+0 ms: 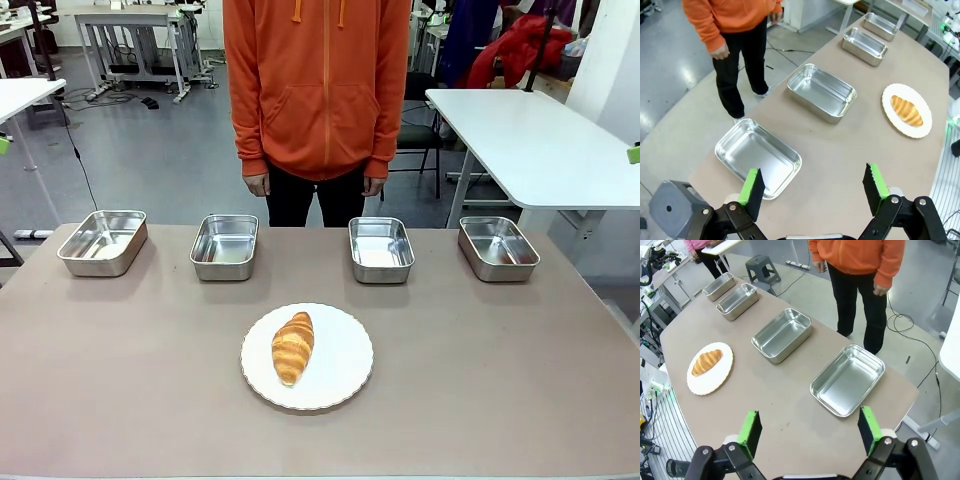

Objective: Place the bread in the container.
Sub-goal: Place the Butter Roll into the Airtight Container indicated by the human.

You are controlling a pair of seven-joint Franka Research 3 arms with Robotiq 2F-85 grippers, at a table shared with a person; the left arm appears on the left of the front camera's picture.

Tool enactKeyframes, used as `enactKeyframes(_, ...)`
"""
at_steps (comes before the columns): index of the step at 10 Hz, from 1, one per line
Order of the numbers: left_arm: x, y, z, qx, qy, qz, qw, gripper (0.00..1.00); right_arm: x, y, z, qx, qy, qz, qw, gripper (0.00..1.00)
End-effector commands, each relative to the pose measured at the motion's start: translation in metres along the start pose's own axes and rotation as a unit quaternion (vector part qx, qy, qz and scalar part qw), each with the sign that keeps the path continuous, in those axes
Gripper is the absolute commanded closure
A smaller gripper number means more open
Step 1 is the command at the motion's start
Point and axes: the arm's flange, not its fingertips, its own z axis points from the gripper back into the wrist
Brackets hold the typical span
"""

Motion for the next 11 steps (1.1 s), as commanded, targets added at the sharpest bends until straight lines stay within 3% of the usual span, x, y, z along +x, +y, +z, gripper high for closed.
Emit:
enactKeyframes(1, 0.0013, -0.0007, 0.0012, 0.0, -0.004, -0.001, 1.0, 0.0, 0.0003, -0.0006, 0.0, 0.003, -0.009, 0.004, 1.0, 0.0)
enactKeyframes(11, 0.0013, -0.0007, 0.0012, 0.0, -0.004, -0.001, 1.0, 0.0, 0.0003, -0.0006, 0.0, 0.003, -0.009, 0.004, 1.0, 0.0)
